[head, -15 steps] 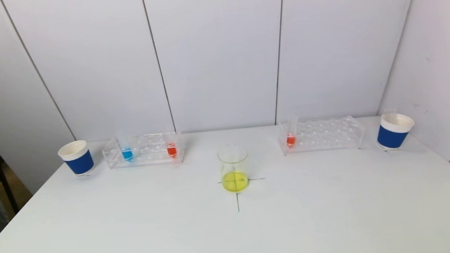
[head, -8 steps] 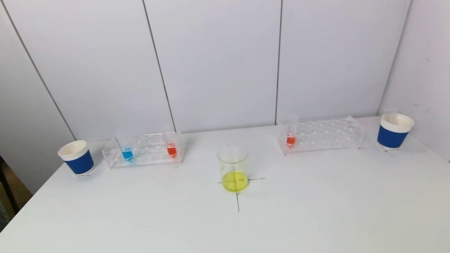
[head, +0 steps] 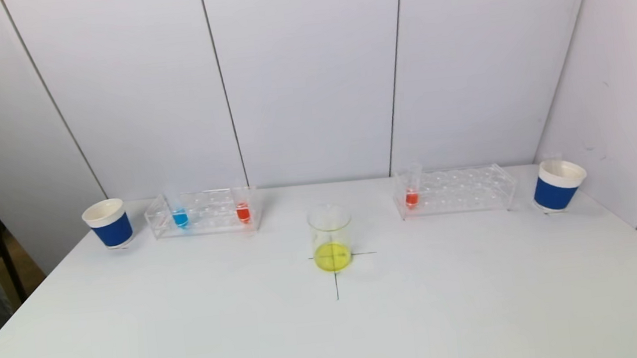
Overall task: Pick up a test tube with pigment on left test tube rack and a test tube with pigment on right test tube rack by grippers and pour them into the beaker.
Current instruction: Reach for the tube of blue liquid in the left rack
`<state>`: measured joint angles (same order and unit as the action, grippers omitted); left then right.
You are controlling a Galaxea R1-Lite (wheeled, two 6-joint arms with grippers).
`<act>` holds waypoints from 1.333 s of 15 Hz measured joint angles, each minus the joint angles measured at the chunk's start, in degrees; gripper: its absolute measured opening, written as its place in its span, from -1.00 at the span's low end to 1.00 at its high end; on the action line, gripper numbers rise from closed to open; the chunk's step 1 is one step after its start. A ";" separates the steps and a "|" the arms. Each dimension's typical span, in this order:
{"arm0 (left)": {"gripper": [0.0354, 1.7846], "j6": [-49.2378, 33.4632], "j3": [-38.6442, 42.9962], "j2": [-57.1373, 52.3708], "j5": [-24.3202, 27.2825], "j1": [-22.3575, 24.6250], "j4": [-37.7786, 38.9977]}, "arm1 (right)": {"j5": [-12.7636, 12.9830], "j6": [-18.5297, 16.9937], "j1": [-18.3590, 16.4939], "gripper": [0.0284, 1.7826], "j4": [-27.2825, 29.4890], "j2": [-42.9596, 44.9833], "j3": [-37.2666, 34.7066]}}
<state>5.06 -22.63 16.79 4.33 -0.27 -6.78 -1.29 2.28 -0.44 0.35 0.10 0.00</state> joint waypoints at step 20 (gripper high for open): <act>0.98 -0.11 -20.09 30.04 -0.17 0.09 8.42 | 0.00 -0.02 0.00 0.99 0.00 -0.02 0.00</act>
<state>4.95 -42.72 46.82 4.16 -0.18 1.65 -1.29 2.26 -0.44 0.35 0.07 0.00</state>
